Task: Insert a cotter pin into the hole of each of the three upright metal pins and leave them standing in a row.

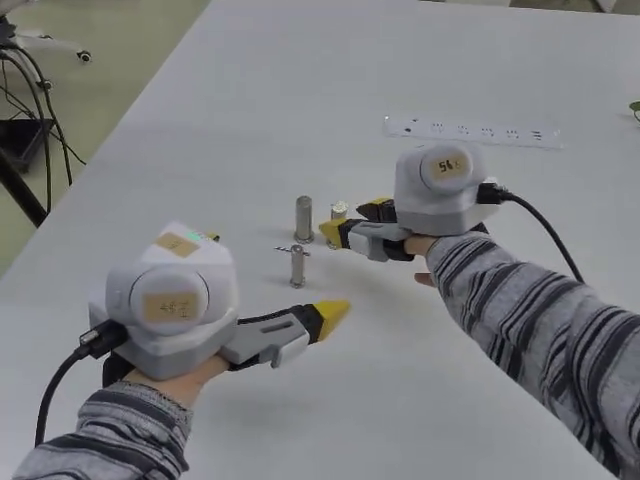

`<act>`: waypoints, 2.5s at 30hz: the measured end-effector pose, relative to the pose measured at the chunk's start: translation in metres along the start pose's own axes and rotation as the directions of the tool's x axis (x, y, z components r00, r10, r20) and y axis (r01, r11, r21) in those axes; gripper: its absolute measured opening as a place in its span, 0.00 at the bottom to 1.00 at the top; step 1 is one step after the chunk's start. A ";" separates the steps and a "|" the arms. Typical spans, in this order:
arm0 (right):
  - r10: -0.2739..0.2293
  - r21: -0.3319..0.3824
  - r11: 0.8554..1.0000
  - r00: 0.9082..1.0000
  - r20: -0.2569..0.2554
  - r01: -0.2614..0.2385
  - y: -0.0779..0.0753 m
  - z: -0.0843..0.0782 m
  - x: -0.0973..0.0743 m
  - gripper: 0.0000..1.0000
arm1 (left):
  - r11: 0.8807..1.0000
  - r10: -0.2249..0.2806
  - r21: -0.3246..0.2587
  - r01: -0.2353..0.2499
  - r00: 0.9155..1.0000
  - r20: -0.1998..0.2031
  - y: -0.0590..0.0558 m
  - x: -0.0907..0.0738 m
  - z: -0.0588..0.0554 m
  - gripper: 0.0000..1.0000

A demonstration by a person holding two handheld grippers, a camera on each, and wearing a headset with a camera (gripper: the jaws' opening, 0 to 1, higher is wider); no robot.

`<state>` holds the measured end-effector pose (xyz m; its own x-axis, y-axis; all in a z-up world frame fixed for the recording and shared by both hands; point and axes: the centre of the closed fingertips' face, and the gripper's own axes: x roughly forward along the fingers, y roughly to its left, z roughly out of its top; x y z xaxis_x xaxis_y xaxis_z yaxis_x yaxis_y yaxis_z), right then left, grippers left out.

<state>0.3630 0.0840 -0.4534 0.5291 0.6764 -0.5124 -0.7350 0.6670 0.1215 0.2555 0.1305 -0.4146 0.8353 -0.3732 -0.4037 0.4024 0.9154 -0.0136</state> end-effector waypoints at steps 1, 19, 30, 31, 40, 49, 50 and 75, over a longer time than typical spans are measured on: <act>0.000 -0.002 1.000 1.000 -0.002 0.000 0.000 -0.001 0.002 0.30 | 1.000 0.001 0.006 -0.001 1.000 -0.004 0.000 0.000 -0.001 0.98; 0.028 -0.057 0.998 0.999 -0.017 -0.029 0.004 -0.002 0.011 0.09 | 1.000 0.010 -0.016 -0.011 0.999 -0.043 0.006 -0.007 -0.009 0.99; 0.003 -0.108 0.994 1.000 -0.027 -0.006 0.008 -0.005 -0.018 0.08 | 1.000 0.004 -0.015 -0.004 1.000 -0.027 0.002 -0.012 -0.005 0.96; 0.000 -0.115 0.993 1.000 -0.025 -0.003 0.008 -0.005 -0.020 0.08 | 1.000 0.003 -0.012 -0.003 1.000 -0.026 0.001 -0.012 -0.004 0.96; -0.015 -0.125 0.992 0.999 -0.032 0.010 0.012 -0.020 -0.050 0.08 | 1.000 -0.016 -0.004 0.016 1.000 -0.021 -0.010 -0.015 -0.001 0.92; -0.035 -0.127 0.992 0.998 -0.044 0.029 0.018 -0.038 -0.065 0.08 | 1.000 -0.028 0.011 0.028 1.000 -0.012 -0.015 -0.017 0.001 0.92; -0.041 -0.131 0.991 0.998 -0.046 0.035 0.020 -0.040 -0.066 0.08 | 0.999 -0.030 0.014 0.030 0.999 -0.012 -0.016 -0.017 0.001 0.92; -0.144 -0.083 0.987 0.988 -0.058 0.139 0.037 -0.061 -0.076 0.08 | 0.998 -0.052 0.026 0.053 0.998 -0.017 -0.026 -0.019 -0.002 0.92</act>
<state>0.2702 0.0384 -0.4621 0.6037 0.5543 -0.5730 -0.6873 0.7260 -0.0219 0.2281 0.1141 -0.4086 0.8067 -0.4179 -0.4178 0.4554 0.8902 -0.0110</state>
